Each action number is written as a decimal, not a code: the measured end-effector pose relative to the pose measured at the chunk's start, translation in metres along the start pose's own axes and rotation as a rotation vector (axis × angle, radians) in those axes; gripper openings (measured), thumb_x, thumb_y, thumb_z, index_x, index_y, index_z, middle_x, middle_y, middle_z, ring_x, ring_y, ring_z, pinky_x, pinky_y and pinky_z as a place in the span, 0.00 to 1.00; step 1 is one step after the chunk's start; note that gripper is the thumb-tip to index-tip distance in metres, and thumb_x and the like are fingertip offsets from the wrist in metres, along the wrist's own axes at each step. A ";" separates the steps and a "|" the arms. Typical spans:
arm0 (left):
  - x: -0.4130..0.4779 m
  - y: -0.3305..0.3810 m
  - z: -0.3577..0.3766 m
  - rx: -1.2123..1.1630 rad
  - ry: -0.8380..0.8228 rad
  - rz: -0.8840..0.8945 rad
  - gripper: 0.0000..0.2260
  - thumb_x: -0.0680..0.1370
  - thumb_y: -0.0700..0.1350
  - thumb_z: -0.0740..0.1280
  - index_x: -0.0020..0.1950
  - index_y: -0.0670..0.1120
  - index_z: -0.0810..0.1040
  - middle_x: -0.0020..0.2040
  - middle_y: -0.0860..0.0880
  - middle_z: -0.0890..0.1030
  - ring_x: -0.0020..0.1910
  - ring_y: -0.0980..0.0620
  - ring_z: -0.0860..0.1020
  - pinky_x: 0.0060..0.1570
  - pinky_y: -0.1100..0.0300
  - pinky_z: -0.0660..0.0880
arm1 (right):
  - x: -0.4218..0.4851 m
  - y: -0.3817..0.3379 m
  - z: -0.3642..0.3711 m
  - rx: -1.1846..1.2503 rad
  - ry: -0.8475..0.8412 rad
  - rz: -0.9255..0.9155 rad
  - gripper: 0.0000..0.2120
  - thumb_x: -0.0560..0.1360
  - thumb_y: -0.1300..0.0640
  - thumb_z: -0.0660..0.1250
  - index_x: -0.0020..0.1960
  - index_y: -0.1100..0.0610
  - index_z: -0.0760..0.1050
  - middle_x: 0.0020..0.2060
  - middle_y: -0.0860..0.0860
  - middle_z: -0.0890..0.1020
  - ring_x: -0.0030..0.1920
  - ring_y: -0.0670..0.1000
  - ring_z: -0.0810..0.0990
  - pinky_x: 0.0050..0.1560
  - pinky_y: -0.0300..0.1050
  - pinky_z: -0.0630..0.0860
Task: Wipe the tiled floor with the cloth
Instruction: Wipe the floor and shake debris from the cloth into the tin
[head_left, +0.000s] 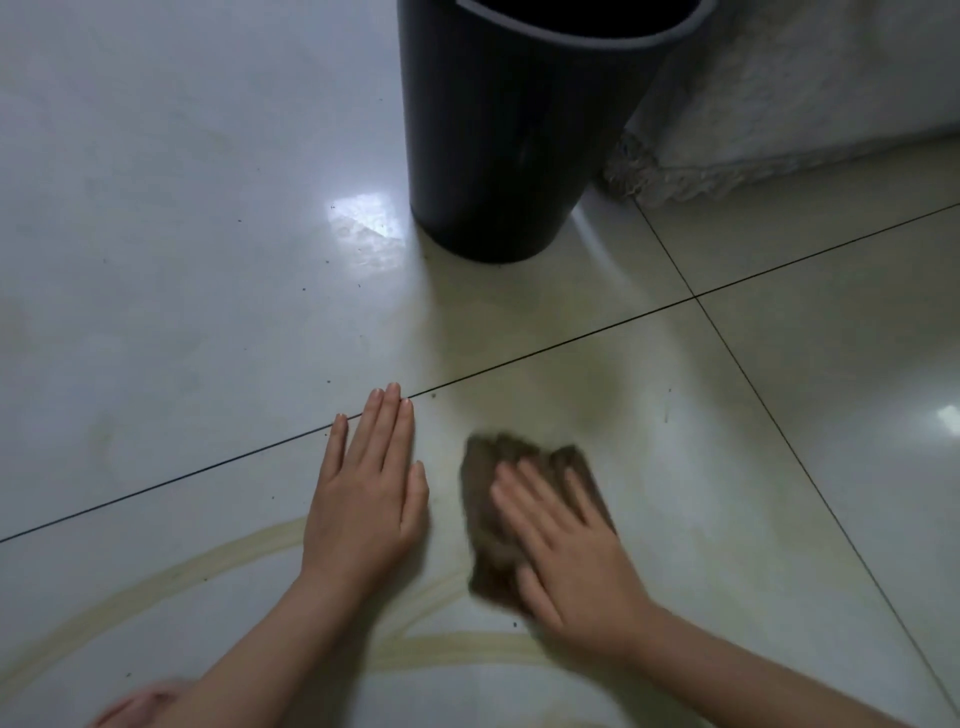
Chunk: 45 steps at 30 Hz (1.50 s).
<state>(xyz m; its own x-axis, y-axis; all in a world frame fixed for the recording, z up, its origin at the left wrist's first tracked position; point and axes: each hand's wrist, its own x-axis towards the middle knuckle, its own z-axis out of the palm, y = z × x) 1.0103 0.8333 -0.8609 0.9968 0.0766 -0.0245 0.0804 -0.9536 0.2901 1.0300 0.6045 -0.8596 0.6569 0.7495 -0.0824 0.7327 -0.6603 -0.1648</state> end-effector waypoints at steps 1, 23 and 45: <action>0.000 0.000 -0.001 0.013 -0.011 -0.002 0.27 0.79 0.49 0.46 0.77 0.40 0.59 0.78 0.46 0.55 0.78 0.49 0.54 0.75 0.46 0.51 | -0.010 0.012 -0.003 -0.019 -0.083 -0.190 0.32 0.77 0.48 0.53 0.78 0.56 0.55 0.78 0.52 0.57 0.78 0.53 0.54 0.75 0.61 0.50; 0.001 0.006 0.002 0.028 -0.018 -0.036 0.27 0.80 0.51 0.44 0.78 0.43 0.54 0.79 0.48 0.51 0.78 0.53 0.48 0.76 0.47 0.49 | 0.086 0.115 -0.046 -0.034 -0.069 -0.175 0.34 0.79 0.40 0.42 0.73 0.61 0.66 0.73 0.58 0.66 0.74 0.59 0.62 0.75 0.57 0.53; -0.002 0.007 0.001 0.017 0.013 -0.026 0.28 0.81 0.54 0.42 0.79 0.43 0.53 0.79 0.48 0.52 0.78 0.54 0.48 0.76 0.49 0.45 | 0.088 0.047 -0.033 0.057 0.109 0.522 0.25 0.83 0.47 0.49 0.78 0.51 0.55 0.78 0.51 0.54 0.78 0.52 0.49 0.76 0.53 0.42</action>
<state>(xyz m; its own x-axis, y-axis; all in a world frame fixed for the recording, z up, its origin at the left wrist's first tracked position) 1.0093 0.8265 -0.8597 0.9942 0.1054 -0.0191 0.1066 -0.9560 0.2734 1.1283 0.6372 -0.8421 0.9483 0.3104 -0.0659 0.2944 -0.9381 -0.1822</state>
